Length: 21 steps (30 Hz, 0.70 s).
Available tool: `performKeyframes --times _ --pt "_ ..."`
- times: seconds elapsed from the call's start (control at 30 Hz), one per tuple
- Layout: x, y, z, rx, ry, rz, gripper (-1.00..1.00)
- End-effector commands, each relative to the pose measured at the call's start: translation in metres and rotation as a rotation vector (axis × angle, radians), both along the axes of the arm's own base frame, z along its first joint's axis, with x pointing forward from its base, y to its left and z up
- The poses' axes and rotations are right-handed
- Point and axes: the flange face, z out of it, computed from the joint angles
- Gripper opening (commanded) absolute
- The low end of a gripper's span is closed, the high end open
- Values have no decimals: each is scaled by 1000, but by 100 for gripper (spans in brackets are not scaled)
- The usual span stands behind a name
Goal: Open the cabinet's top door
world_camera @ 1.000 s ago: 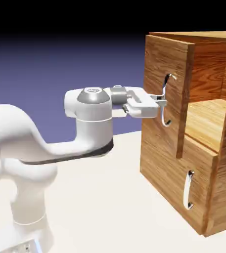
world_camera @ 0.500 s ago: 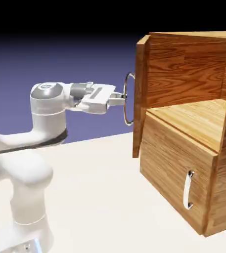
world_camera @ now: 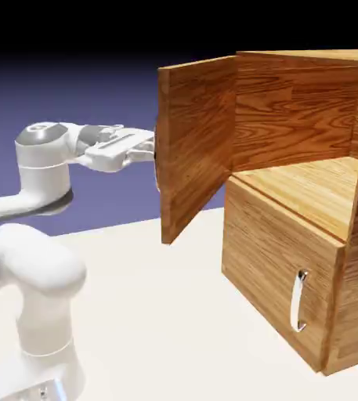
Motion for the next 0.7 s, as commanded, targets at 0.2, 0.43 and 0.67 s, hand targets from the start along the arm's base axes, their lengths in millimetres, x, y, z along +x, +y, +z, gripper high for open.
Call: performKeyframes --times 0.2,0.43,0.67 --pt "-20 54 0 0 0 -131 -100" --pt "-34 125 0 0 0 -296 -100" --pt "-37 194 0 0 0 -455 -100"
